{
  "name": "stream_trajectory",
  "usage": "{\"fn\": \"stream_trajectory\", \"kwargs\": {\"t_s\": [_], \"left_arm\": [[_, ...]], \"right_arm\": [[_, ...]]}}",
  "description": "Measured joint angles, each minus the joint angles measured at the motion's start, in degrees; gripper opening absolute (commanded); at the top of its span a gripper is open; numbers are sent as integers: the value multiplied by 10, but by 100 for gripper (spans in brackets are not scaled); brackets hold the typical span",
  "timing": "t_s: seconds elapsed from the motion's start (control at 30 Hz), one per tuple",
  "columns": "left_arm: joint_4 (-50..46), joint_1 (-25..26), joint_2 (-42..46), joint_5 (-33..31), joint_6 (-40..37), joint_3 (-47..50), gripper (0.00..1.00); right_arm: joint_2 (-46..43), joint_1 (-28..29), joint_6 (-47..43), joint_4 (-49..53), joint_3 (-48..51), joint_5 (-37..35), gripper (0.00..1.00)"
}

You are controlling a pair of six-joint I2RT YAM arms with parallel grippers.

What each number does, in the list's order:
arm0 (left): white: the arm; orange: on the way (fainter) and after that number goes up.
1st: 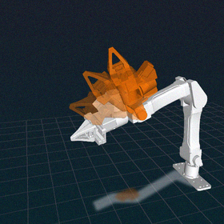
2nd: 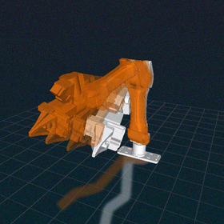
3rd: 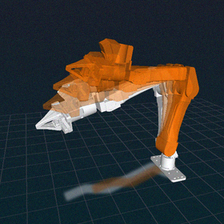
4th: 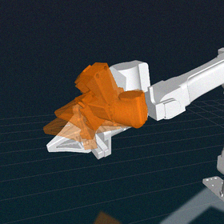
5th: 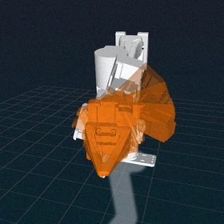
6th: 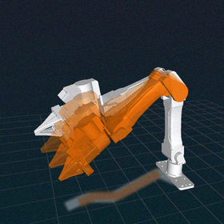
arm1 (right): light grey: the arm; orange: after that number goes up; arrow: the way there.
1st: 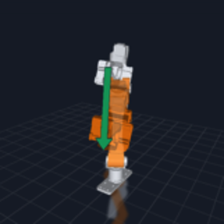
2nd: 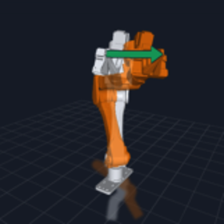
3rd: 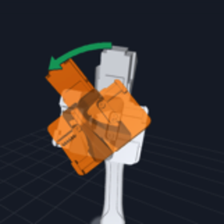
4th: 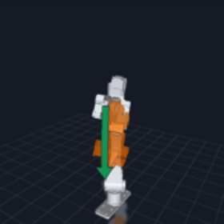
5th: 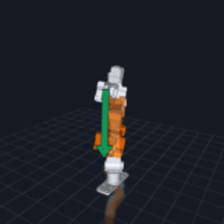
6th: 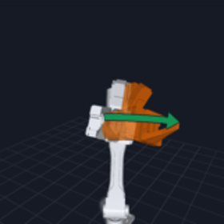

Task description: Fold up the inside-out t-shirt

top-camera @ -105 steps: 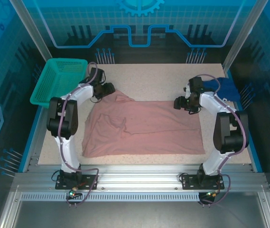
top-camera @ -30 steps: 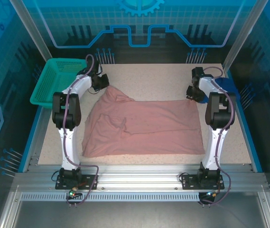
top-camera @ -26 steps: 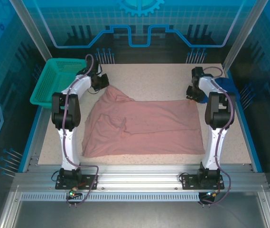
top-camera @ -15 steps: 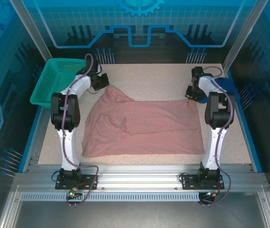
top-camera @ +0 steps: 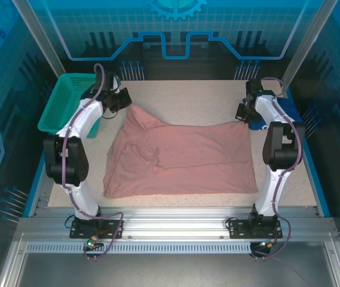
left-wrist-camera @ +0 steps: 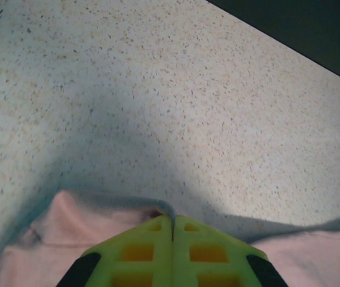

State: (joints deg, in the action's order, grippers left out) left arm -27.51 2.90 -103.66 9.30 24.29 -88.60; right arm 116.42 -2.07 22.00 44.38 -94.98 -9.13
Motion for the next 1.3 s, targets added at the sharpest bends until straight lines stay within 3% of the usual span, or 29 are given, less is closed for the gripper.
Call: {"fn": "stream_trajectory", "kwargs": {"t_s": [0.47,0.8,1.3], "left_arm": [[-35,0,198,28,28,183,0],[-73,0,257,74,44,224,0],[-120,0,308,112,58,251,0]], "right_arm": [[-154,-4,-38,0,151,6,1],[-214,-4,-50,15,193,6,0],[-221,-6,-61,30,230,2,0]]}}
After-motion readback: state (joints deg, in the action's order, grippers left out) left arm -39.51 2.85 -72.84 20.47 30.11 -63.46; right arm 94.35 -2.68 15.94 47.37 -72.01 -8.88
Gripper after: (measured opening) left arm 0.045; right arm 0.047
